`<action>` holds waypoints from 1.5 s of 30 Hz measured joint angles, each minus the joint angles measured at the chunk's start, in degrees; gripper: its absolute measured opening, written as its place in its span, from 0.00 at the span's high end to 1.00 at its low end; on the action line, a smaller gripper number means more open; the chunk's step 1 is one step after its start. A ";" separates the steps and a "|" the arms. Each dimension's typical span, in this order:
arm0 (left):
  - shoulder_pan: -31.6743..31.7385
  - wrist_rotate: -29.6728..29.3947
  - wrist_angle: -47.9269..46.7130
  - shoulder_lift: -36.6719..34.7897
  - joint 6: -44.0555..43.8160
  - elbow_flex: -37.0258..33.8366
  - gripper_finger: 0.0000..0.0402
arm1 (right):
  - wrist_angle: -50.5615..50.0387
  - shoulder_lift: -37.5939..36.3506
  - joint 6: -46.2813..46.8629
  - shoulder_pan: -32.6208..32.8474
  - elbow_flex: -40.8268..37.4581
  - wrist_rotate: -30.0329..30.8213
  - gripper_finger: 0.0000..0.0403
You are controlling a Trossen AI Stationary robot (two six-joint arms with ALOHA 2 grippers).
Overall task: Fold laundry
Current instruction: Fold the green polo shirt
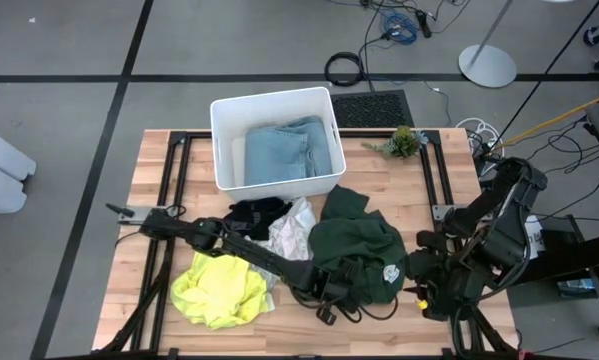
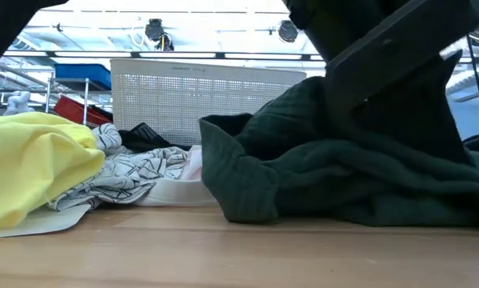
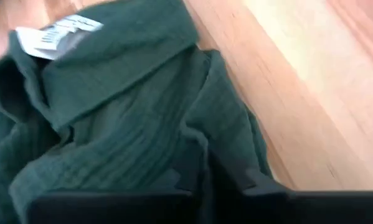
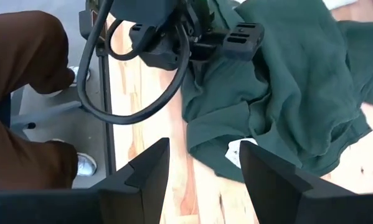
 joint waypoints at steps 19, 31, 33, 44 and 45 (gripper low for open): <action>-1.19 -4.83 -9.83 -24.93 -1.65 4.74 0.99 | -1.67 0.00 -5.82 0.00 -0.02 5.10 0.55; -1.13 -5.90 -27.34 -36.80 -18.00 4.83 0.99 | -1.05 1.99 -4.88 0.10 -5.93 14.29 0.55; -1.38 -5.76 -31.44 -36.72 -21.34 4.41 0.99 | 2.48 2.02 -2.86 0.42 -10.05 13.45 0.55; -1.30 -3.33 -47.81 -36.50 -35.27 1.20 0.97 | 42.35 2.08 -10.02 -1.61 -35.72 13.57 0.55; -1.33 -3.27 -49.02 -36.51 -36.23 1.20 0.97 | 43.68 2.08 -11.36 -2.13 -36.86 14.74 0.55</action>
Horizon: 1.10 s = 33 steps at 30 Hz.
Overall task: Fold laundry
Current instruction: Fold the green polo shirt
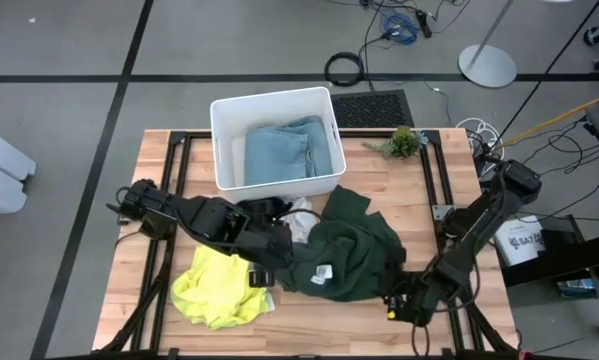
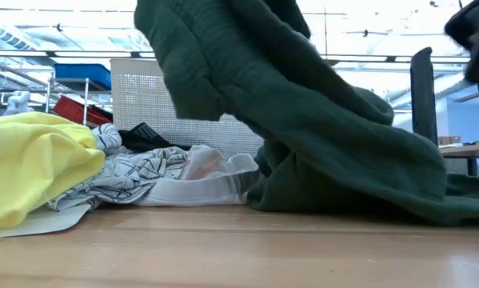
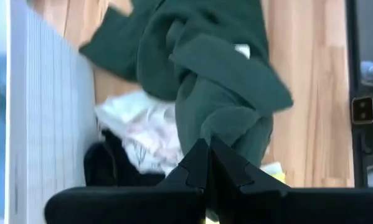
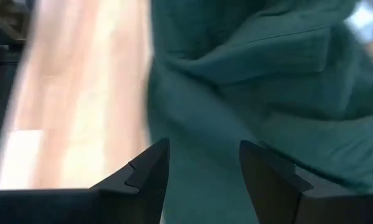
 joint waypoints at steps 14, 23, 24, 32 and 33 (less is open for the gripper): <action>-0.18 -1.48 -5.98 0.00 -8.36 -0.11 0.97 | 11.85 3.51 -8.22 -11.10 -6.08 0.67 0.55; -0.03 -1.47 -5.68 0.04 -8.43 -3.61 0.97 | 19.97 9.83 -13.85 -10.67 -6.22 -1.73 0.55; -0.02 -1.47 -5.62 0.04 -8.45 -3.72 0.97 | 20.03 10.75 -13.27 -10.79 -6.22 -2.15 0.55; -0.02 -1.60 -5.46 0.02 -8.41 -4.50 0.97 | 28.33 16.95 -9.15 -9.83 -6.22 -17.93 0.75; -0.02 -1.62 -5.45 0.02 -8.41 -4.50 0.97 | 30.89 17.43 -8.70 -9.48 -6.18 -20.74 0.78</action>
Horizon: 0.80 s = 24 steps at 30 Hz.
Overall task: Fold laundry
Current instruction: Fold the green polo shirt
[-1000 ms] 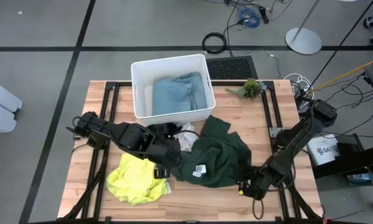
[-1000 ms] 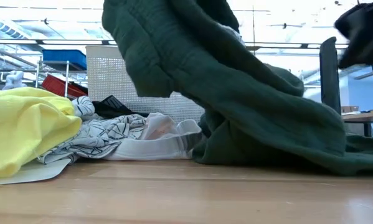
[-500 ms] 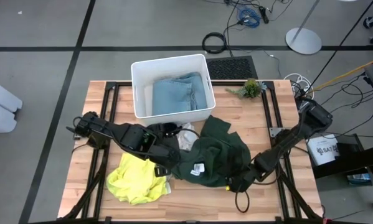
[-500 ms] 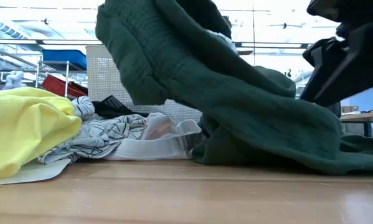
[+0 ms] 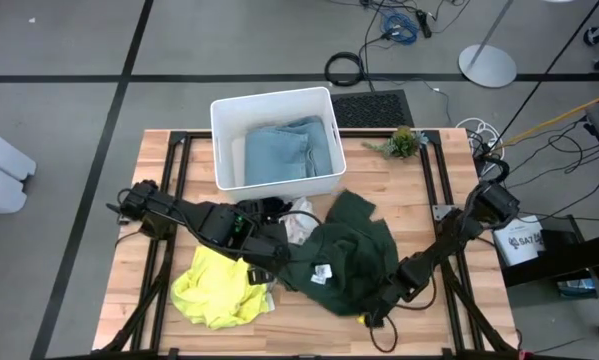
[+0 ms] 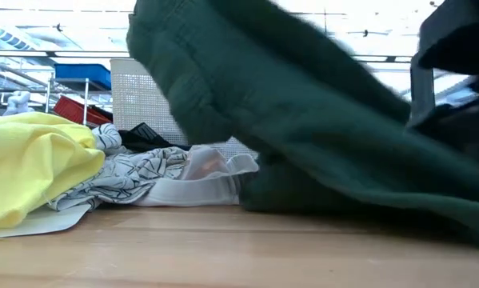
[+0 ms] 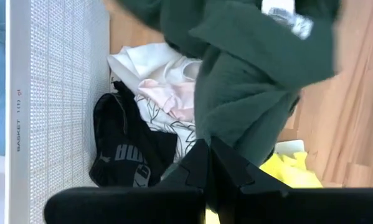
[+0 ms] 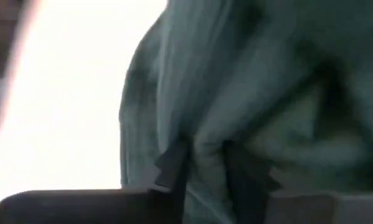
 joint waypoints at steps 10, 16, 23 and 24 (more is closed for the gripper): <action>0.00 -1.18 -0.02 0.00 0.10 0.00 0.97 | 8.62 -1.23 -4.44 0.50 1.67 -6.59 0.86; -0.46 -1.20 -0.02 0.00 0.02 0.00 0.97 | 1.63 -4.07 -4.01 0.13 5.26 -7.00 0.78; -0.54 -1.67 -0.02 0.00 0.09 0.00 0.97 | -11.93 -5.89 -11.73 0.86 13.55 -6.14 0.64; -0.52 -1.73 -0.02 0.00 0.09 0.00 0.97 | -13.84 -5.88 -13.72 1.02 14.37 -4.96 0.62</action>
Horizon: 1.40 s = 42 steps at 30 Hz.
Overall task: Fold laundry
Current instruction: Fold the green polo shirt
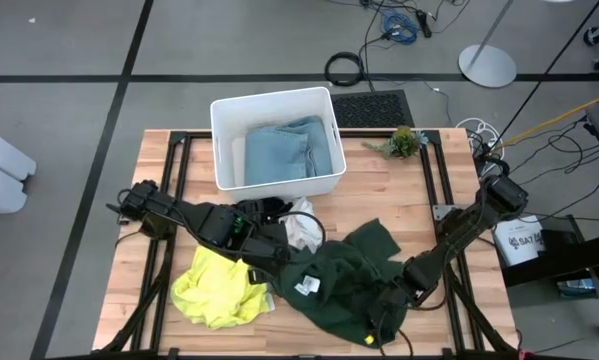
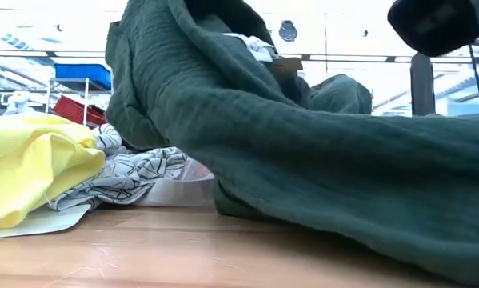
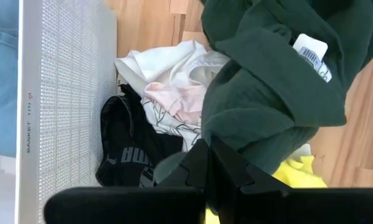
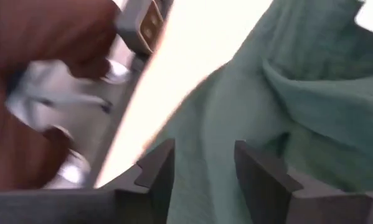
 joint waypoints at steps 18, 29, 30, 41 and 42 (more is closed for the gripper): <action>-0.39 -0.41 0.04 0.00 0.00 0.00 0.97 | -9.89 0.52 -11.57 -0.40 -0.62 14.98 0.59; -0.39 -0.74 0.31 0.00 -0.13 0.00 0.97 | -10.11 9.09 -12.91 -0.53 -0.68 15.67 0.59; -0.39 -0.74 0.31 0.00 -0.11 0.00 0.97 | -10.18 9.38 -12.89 -0.65 -0.68 16.39 0.59; -0.39 -0.74 0.48 0.00 -0.13 0.00 0.97 | -11.83 10.18 -11.57 -1.49 -0.71 24.01 0.66; -0.39 -0.74 0.48 0.00 -0.13 0.00 0.97 | -12.19 10.18 -11.17 -1.61 -0.71 24.03 0.68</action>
